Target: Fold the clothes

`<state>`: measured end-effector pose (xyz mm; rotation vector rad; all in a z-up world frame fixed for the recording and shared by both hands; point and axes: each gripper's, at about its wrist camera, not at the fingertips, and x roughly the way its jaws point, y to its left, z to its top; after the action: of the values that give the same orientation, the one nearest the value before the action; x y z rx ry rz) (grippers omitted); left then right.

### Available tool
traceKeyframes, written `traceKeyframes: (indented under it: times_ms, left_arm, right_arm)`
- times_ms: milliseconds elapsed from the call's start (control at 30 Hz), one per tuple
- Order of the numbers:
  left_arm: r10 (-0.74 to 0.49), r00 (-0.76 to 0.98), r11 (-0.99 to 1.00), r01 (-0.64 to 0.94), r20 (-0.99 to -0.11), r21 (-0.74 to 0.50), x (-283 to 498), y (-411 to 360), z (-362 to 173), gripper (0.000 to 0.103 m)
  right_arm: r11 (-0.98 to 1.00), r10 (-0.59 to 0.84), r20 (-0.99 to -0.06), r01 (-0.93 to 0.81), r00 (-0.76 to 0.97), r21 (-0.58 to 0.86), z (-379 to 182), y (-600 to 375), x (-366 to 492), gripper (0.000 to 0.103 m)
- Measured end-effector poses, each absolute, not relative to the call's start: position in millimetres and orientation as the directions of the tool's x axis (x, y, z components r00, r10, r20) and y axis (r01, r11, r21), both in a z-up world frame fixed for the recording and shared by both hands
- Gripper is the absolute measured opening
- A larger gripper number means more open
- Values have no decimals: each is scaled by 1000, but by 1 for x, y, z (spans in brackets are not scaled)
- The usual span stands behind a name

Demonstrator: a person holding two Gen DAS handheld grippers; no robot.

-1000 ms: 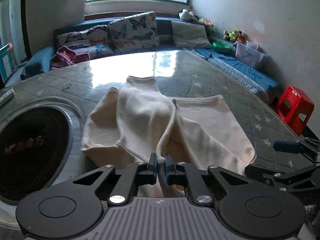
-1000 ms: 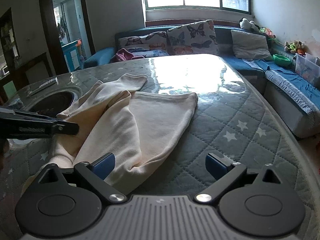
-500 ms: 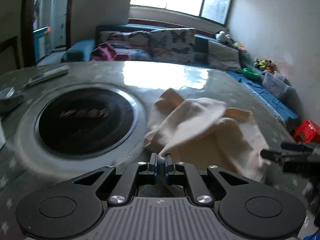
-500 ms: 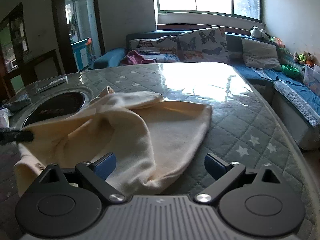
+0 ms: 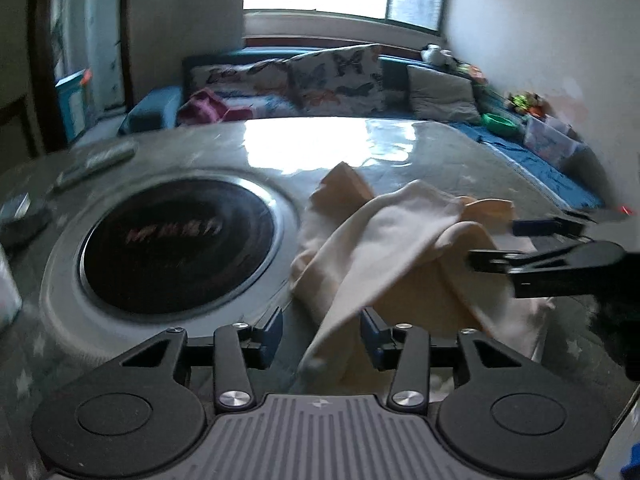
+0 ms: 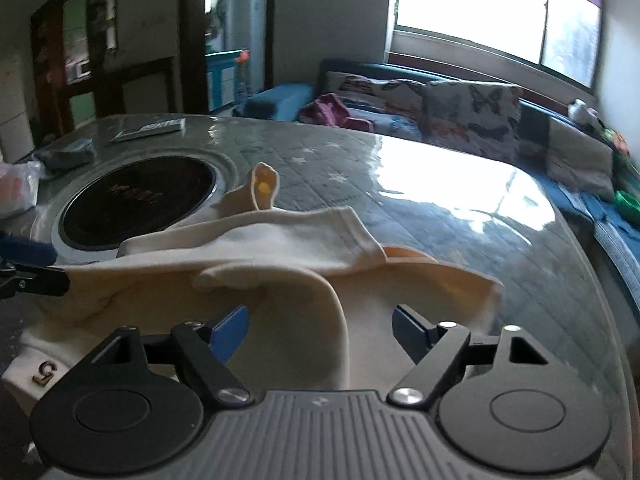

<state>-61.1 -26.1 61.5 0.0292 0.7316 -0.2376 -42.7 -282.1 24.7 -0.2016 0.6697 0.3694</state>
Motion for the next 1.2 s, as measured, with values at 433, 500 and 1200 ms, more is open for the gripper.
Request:
traceKeyframes:
  times_ms: [433,500,1200]
  left_arm:
    - [-227,703,910,399,-674,110,-17,-78,42,30]
    - [-227,702,912,397,-675,105,-12,-77,40,15]
    - [-172,780,982,182,-602,-45,-28,-11,66,3]
  right_arm:
    - [902,319,-640,-431,699,-22,26,-280,-25,7]
    - [912,305,-623,-409,720,-27,30,-286,-30,5]
    - [878,347,-646,-478,680,-30,17,-271,-27,19]
